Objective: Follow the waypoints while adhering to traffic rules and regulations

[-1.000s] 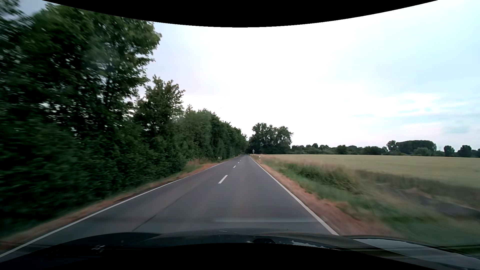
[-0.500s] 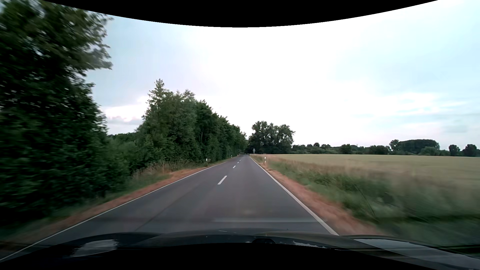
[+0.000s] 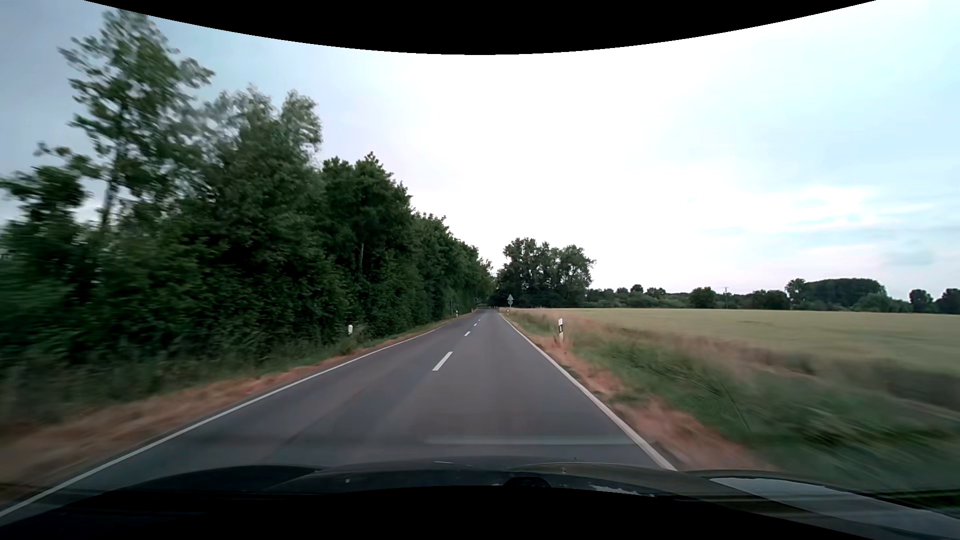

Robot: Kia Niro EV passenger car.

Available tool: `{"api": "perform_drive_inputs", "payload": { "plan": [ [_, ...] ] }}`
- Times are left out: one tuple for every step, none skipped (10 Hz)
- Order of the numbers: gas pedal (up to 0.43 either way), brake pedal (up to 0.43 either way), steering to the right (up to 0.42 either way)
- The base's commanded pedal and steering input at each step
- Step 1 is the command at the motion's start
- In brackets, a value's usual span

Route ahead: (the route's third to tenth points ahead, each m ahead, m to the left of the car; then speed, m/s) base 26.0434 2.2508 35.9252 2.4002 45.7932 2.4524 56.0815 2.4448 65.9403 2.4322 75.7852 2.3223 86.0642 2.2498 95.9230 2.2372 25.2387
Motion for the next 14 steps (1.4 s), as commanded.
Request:
{"api": "perform_drive_inputs", "payload": {
  "plan": [
    [0.319,0.000,-0.002],
    [0.319,0.000,-0.002],
    [0.319,0.000,-0.002],
    [0.319,0.000,-0.002],
    [0.319,0.000,-0.002],
    [0.319,0.000,-0.002],
    [0.319,0.000,-0.002],
    [0.319,0.000,-0.002],
    [0.319,0.000,-0.002],
    [0.311,0.000,-0.002],
    [0.311,0.000,-0.002],
    [0.311,0.000,-0.002],
    [0.311,0.000,-0.003],
    [0.311,0.000,-0.003]
  ]
}}
